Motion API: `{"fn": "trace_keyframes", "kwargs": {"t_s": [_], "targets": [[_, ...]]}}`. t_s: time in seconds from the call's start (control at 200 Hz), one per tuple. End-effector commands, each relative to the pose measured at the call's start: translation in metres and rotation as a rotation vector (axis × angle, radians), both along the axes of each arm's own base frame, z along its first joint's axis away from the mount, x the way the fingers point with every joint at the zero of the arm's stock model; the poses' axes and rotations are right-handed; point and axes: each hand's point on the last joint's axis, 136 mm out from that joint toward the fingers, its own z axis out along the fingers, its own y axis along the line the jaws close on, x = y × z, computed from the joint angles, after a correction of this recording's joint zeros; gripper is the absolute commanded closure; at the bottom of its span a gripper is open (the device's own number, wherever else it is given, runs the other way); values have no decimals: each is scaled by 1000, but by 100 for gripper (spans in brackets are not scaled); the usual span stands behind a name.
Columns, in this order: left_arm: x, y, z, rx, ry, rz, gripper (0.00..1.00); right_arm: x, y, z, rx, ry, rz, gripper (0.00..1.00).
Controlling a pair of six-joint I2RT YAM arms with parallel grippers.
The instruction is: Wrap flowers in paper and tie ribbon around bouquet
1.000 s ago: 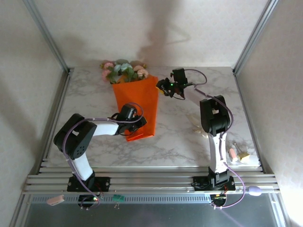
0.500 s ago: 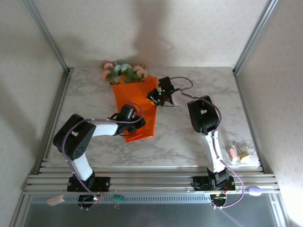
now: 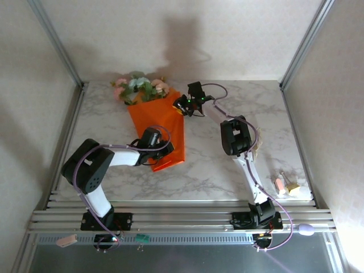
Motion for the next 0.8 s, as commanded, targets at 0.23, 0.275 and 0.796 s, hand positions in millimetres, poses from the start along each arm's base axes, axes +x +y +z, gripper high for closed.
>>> {"fn": "trace_keyframes", "kwargs": {"t_s": [0.23, 0.275, 0.796], "targets": [[-104, 74, -89, 349, 477, -9, 75, 52, -53, -8, -86, -85, -163, 67], [-98, 74, -83, 357, 461, -9, 75, 38, -57, -15, -120, -43, -172, 68], [-143, 93, -74, 411, 541, -112, 74, -14, -62, 74, -63, -225, -120, 67]]}}
